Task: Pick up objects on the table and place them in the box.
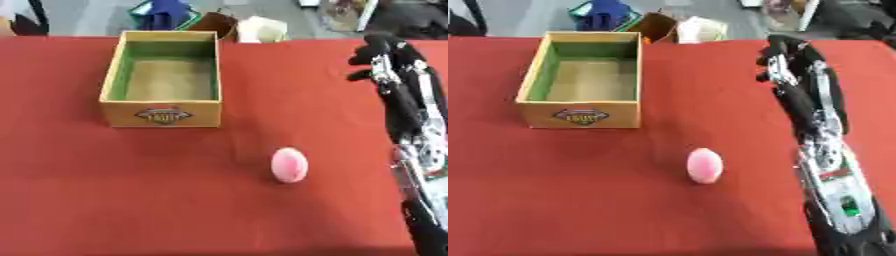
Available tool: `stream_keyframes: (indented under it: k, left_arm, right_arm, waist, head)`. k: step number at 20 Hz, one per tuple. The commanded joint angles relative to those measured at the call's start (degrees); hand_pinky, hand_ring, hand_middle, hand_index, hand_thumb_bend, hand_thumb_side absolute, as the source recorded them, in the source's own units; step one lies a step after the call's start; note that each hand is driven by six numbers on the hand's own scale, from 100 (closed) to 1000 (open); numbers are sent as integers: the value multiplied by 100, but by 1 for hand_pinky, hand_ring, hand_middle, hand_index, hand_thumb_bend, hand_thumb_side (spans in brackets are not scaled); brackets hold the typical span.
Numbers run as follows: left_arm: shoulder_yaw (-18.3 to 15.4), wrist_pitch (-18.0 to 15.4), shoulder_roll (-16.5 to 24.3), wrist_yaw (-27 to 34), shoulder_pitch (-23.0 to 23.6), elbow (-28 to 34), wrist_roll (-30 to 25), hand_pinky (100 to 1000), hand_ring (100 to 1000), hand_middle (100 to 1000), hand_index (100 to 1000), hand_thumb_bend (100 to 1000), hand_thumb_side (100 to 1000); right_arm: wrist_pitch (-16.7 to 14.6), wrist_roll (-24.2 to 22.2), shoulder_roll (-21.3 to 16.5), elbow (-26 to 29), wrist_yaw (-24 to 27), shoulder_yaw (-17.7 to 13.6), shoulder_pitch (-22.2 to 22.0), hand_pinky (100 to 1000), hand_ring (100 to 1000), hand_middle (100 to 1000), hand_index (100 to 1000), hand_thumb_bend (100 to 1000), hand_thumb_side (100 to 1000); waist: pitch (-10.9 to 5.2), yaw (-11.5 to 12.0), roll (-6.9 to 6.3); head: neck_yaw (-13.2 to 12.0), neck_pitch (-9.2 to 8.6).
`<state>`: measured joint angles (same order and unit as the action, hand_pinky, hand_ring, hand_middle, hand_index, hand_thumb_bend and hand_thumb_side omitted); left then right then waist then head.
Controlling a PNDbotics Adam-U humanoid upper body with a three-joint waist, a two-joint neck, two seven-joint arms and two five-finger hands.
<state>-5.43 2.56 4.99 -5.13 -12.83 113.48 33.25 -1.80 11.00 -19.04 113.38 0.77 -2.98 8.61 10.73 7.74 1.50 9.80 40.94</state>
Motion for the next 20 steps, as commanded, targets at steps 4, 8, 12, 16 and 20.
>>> stream_keyframes:
  k: [4,8,12,16,20]
  left_arm:
    - [-52,-226,29,61,-109,111,231,512,497,424,560,100,631]
    - [-59,-279,45,73,-122,111,311,513,497,423,558,100,629]
    - [-59,-296,48,75,-142,111,302,513,497,422,557,100,629]
    - [-64,-300,55,78,-155,111,301,513,496,421,556,100,628]
    - [-65,-292,59,83,-162,111,300,513,496,420,554,100,627]
  right_arm:
    - [-125,-219,-790,121,-595,11,-4,572,691,648,788,100,704]
    - [-165,-431,-1168,121,-1098,35,-95,592,717,685,821,100,769]
    - [-206,-652,-1529,121,-1682,81,-157,617,744,712,853,100,801]
    - [-250,-772,-1879,121,-2109,162,-150,642,762,733,884,168,842]
    - [-224,-958,-2193,121,-2344,284,-105,672,789,755,907,260,855]
  waist:
    - [75,-15,-31]
    - [153,-21,-22]
    - [208,-22,-6]
    - [252,-26,8]
    - [290,-33,21]
  head:
    - [-226,-284]
    - [-316,-324]
    - [-347,-298]
    - [-357,-180]
    - [-308,-121]
